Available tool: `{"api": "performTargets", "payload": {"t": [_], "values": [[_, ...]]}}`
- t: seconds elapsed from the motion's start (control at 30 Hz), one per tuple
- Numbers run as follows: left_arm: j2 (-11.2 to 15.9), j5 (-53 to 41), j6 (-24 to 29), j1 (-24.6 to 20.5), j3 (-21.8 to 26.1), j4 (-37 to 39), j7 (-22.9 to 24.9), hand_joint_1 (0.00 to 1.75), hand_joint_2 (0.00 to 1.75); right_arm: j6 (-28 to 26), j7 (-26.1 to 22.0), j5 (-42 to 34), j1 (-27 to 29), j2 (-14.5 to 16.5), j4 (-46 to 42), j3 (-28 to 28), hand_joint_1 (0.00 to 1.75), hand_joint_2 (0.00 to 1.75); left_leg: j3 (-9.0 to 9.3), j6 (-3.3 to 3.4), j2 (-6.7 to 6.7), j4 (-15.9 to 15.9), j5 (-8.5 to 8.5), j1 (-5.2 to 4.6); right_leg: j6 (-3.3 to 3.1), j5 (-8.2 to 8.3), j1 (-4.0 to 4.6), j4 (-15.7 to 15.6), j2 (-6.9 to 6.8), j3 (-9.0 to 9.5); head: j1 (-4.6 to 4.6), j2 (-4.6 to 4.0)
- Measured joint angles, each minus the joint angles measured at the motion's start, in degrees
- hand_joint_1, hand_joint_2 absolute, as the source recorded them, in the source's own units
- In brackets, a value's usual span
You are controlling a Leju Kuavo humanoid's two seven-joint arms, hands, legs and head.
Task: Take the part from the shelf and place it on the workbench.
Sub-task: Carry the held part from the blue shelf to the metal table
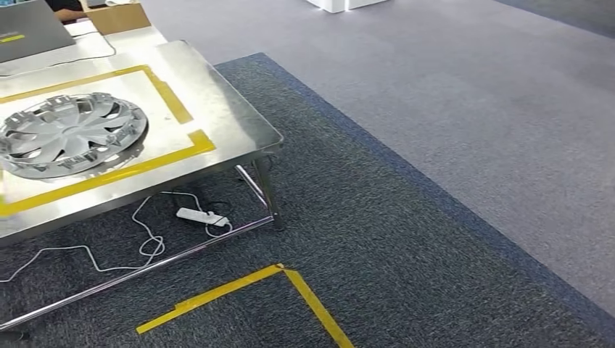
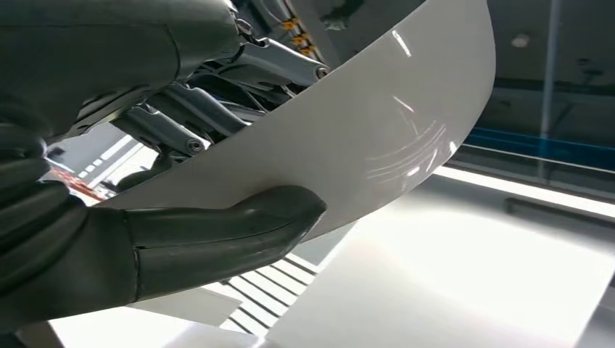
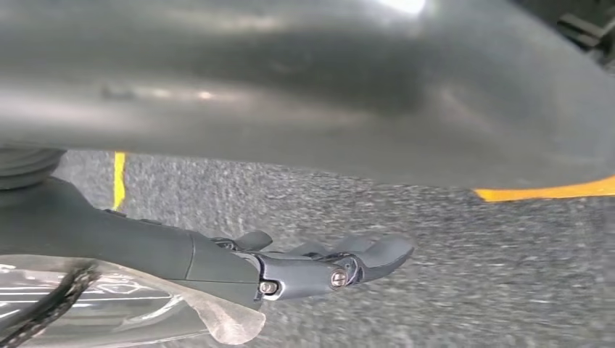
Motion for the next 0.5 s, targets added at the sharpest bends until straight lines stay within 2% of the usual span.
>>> {"api": "performTargets", "payload": {"t": [0.07, 0.1, 0.13, 0.2, 0.23, 0.27, 0.33, 0.37, 0.4, 0.43, 0.47, 0.5], "values": [[0.00, -0.14, -0.02, -0.10, 0.29, 0.35, 0.00, 1.75, 1.75, -0.02, -0.03, -0.03, -0.07, 0.08, 0.00, 0.00, 0.00, 0.00, 3.09, 0.56, 2.55, -6.41, 2.16, -0.55, 0.59, -0.67, 0.26, -0.06, -1.20, 0.45, -0.03, 0.00], [0.00, -0.21, -0.03, -0.14, 0.37, 0.51, 0.00, 1.75, 1.75, -0.02, -0.05, -0.04, -0.10, 0.10, 0.00, 0.00, 0.00, 0.00, 3.73, 0.89, 3.37, -7.80, 2.17, -0.82, 0.93, -0.96, 0.41, -0.12, -1.78, 0.57, -0.01, 0.00], [-0.01, -0.25, -0.04, -0.13, 0.44, 0.68, 0.00, 1.75, 1.75, -0.03, -0.08, -0.06, -0.16, 0.11, 0.00, 0.00, 0.00, 0.00, 3.78, 1.21, 3.49, -8.02, 1.81, -1.08, 1.23, -1.17, 0.53, -0.25, -2.40, 0.73, 0.00, 0.00], [-0.03, -0.28, -0.04, 0.01, 0.77, 0.82, 0.00, 1.75, 1.75, -0.04, -0.09, -0.09, -0.36, 0.12, 0.00, 0.00, 0.00, 0.00, 3.84, 1.84, 2.07, -8.31, 1.88, -0.96, 1.78, -1.55, 0.47, -0.44, -3.32, 1.52, 0.07, 0.00], [-0.08, -0.29, -0.03, 0.05, 0.94, 0.85, 0.00, 1.75, 1.75, -0.04, -0.12, -0.09, -0.46, 0.12, 0.00, 0.01, 0.00, 0.00, 3.98, 2.16, 1.40, -8.53, 1.98, -0.81, 2.05, -2.07, 0.40, 0.08, -2.46, 1.57, 0.20, 0.00], [-0.14, -0.30, -0.03, 0.02, 1.07, 0.87, 0.00, 1.75, 1.75, -0.05, -0.14, -0.10, -0.52, 0.13, 0.00, 0.01, 0.00, 0.00, 4.12, 2.47, 0.74, -8.76, 2.12, -0.61, 2.29, -3.08, 0.34, 1.65, -0.93, 0.98, 0.39, 0.00], [-0.24, -0.29, -0.03, -0.16, 1.12, 0.95, 0.00, 1.75, 1.75, -0.04, -0.17, -0.10, -0.43, 0.13, 0.00, 0.02, 0.00, 0.00, 4.21, 2.95, -0.55, -8.95, 2.20, -0.40, 2.49, -6.22, 0.28, 8.53, 2.74, -2.70, 0.78, 0.00], [-0.27, -0.28, -0.03, -0.22, 1.12, 1.03, 0.00, 1.75, 1.75, -0.02, -0.16, -0.10, -0.29, 0.13, 0.00, 0.02, 0.00, 0.00, 4.19, 3.09, -1.32, -8.94, 2.17, -0.39, 2.49, -7.54, 0.29, 12.59, 3.57, -5.13, 0.83, 0.00], [-0.28, -0.28, -0.04, -0.25, 1.13, 1.16, 0.00, 1.75, 1.75, 0.00, -0.16, -0.12, -0.13, 0.13, 0.00, 0.02, 0.00, 0.00, 4.22, 3.18, -2.14, -8.93, 2.12, -0.40, 2.46, -7.98, 0.30, 15.52, 3.92, -7.19, 0.84, 0.00], [-0.31, -0.27, -0.04, -0.23, 1.15, 1.31, 0.00, 1.75, 1.75, 0.02, -0.16, -0.13, 0.00, 0.13, 0.00, 0.02, 0.00, 0.00, 4.30, 3.20, -2.99, -8.91, 2.05, -0.41, 2.38, -7.21, 0.31, 16.45, 4.08, -8.38, 0.84, 0.00], [-0.31, -0.30, -0.04, -0.23, 1.16, 1.46, 0.00, 1.75, 1.75, 0.02, -0.16, -0.14, 0.06, 0.13, 0.00, 0.02, 0.00, 0.00, 4.44, 3.18, -3.84, -8.90, 1.96, -0.42, 2.25, -5.33, 0.32, 15.11, 4.25, -8.49, 0.84, 0.00], [-0.31, -0.44, -0.04, -0.23, 1.18, 1.58, 0.00, 1.75, 1.75, 0.02, -0.16, -0.14, 0.08, 0.12, 0.00, 0.02, 0.00, 0.00, 4.63, 3.09, -4.65, -8.89, 1.84, -0.42, 2.05, -2.67, 0.32, 11.86, 4.74, -7.62, 0.85, 0.00]]}}
